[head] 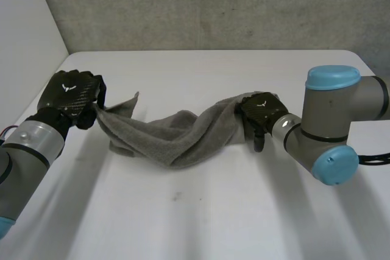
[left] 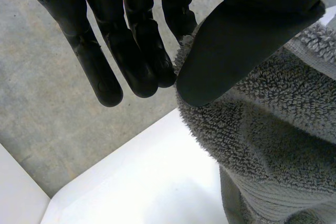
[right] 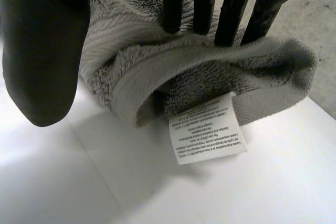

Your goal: Fold the towel.

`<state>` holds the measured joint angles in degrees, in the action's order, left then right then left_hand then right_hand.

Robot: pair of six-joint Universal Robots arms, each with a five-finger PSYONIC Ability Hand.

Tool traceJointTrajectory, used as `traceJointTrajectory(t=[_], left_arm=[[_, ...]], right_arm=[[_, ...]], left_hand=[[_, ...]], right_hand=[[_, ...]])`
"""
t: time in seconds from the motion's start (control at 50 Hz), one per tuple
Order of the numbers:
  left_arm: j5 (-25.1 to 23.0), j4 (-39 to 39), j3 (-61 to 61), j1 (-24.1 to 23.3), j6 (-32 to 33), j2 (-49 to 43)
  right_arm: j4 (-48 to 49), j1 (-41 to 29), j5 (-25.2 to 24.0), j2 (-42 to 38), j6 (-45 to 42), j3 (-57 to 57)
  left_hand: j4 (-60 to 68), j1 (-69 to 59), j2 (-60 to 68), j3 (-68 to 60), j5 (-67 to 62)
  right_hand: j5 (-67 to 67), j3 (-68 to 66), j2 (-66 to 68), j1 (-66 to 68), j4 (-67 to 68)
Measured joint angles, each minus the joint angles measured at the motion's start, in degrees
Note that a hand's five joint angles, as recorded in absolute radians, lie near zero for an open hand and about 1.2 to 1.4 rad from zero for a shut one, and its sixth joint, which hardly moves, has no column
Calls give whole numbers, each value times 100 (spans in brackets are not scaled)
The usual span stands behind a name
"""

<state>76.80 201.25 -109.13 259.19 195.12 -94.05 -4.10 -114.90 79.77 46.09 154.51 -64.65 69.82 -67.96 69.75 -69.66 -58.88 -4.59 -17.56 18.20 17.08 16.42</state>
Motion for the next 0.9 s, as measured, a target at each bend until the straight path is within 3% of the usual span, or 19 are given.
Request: traceJointTrajectory(t=[0.26, 0.34, 0.42, 0.48, 0.7, 0.9], left_arm=[[-3, 112, -8, -3, 17, -99], [-1, 117, -5, -4, 18, -118], [1, 123, -4, -2, 18, -139], [1, 124, -2, 0, 18, -147], [27, 72, 49, -5, 9, -23], [-8, -579, 118, 238, -9, 1114]], right_arm=[[-364, -56, 2, -802, 31, 1004], [-488, -63, 36, -999, 70, 1313], [-539, -67, 187, -1122, 112, 1637], [-535, -64, 337, -1065, 198, 1789], [-796, 16, 518, 504, 989, 1631], [-2572, 340, 247, 1920, 504, 1269]], left_hand=[[0, 0, 0, 0, 0], [0, 0, 0, 0, 0], [0, 0, 0, 0, 0], [0, 0, 0, 0, 0], [0, 0, 0, 0, 0], [1, 0, 0, -1, 0]], right_hand=[[-384, -112, 83, 164, 160], [-1926, -1561, 1473, 1721, 1686], [-5232, -4813, 4893, 5088, 5002], [-5931, -5664, 5543, 5683, 5936], [-5934, -5717, 5543, 5683, 5998], [-5934, -5717, 5543, 5683, 5998]])
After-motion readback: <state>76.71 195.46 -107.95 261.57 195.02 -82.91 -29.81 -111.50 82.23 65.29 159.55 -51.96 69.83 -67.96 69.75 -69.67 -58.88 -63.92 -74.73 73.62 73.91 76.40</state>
